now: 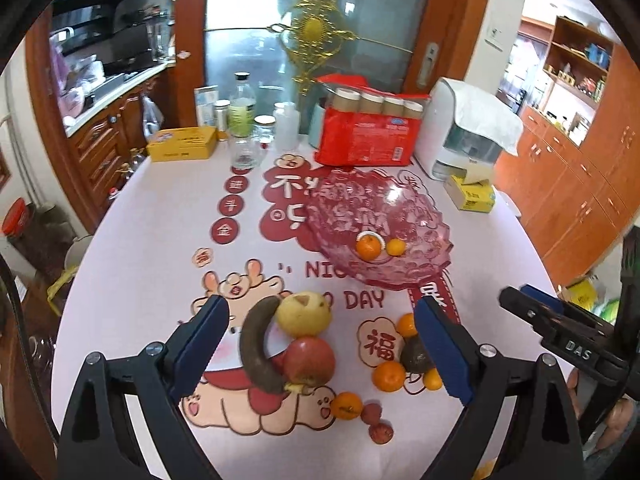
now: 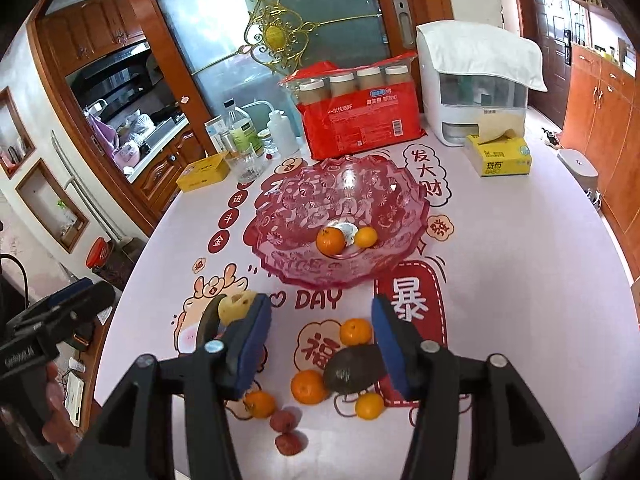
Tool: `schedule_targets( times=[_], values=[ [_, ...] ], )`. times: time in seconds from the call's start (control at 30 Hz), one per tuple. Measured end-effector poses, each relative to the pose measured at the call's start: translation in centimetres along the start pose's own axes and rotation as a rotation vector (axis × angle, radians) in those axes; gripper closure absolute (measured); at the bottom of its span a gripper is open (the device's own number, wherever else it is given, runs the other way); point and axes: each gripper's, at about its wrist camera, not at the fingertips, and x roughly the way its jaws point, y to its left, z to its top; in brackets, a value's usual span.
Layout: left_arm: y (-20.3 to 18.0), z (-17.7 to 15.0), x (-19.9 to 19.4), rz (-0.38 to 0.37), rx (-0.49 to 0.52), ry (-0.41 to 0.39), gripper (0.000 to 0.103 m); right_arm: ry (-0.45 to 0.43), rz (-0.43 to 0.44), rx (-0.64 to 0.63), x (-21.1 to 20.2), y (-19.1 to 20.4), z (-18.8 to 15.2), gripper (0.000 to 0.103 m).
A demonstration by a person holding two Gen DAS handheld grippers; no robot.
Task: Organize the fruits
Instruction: 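Withdraw both open tools from the bowl back toward the fruit pile, then grasp the red apple with the left tool while the right tool grasps the avocado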
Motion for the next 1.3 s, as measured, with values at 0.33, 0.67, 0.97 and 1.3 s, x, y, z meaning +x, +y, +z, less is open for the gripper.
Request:
schedule_targets(
  times=[0.33, 0.67, 0.97, 1.3],
  values=[
    [2.7, -4.1, 1.1, 0.053, -0.022, 0.077, 0.008, 0.031, -0.015, -0.011, -0.2, -0.4, -3.0, 0.043],
    [2.7, -6.7, 6.8, 0.033, 0.013, 0.207, 0.008, 0.144, -0.068, 0.084, 4.0, -2.6, -5.6, 0.043],
    [1.8, -7.0, 12.8, -0.008, 0.039, 0.309, 0.008, 0.230, -0.078, 0.171, 8.2, -3.5, -6.8, 0.043],
    [1.3, -6.9, 17.7, -0.032, 0.060, 0.375, 0.008, 0.313, -0.064, 0.286, 12.6, -4.5, -6.8, 0.043]
  ],
)
